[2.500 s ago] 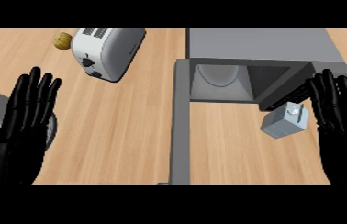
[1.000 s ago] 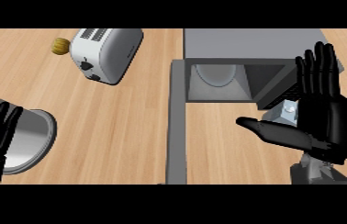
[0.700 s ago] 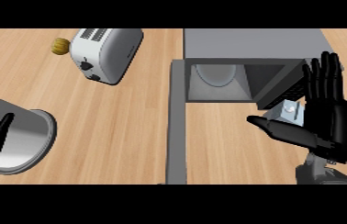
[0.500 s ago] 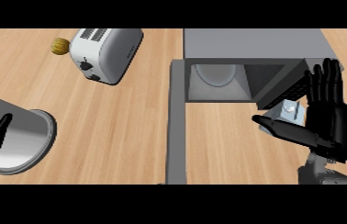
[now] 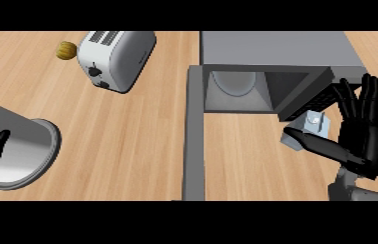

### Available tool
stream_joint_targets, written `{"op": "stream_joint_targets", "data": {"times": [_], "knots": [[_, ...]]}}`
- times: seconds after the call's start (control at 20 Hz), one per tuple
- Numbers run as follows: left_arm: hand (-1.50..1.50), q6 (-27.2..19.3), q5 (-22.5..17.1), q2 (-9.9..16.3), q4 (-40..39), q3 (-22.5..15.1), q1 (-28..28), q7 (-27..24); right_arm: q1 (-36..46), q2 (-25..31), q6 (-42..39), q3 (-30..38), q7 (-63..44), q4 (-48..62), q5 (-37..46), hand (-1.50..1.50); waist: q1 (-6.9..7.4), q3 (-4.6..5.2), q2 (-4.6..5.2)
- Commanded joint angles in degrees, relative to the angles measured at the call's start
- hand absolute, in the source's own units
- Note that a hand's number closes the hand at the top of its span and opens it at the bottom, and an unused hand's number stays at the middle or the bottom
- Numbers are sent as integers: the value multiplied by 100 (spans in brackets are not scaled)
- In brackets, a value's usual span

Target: Pick up the milk, place it into the microwave and close the microwave

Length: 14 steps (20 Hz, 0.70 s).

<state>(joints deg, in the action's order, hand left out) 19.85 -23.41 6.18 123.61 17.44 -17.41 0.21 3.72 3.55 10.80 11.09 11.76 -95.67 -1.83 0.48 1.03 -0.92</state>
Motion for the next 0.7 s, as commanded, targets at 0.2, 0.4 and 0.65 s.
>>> {"op": "stream_joint_targets", "data": {"times": [0.2,0.4,0.65], "knots": [[-150,192,151,-227,226,-147,-343,-178,-341,-11,-220,280,670,1191,-147,-150,26,-110,111],[-150,248,-235,-58,5,251,-144,-16,-402,86,-436,309,1034,1471,-207,-150,-30,-103,91],[-150,278,23,-334,546,1,-305,195,-277,404,-776,447,1447,2054,-265,-150,-25,-104,90]]}}
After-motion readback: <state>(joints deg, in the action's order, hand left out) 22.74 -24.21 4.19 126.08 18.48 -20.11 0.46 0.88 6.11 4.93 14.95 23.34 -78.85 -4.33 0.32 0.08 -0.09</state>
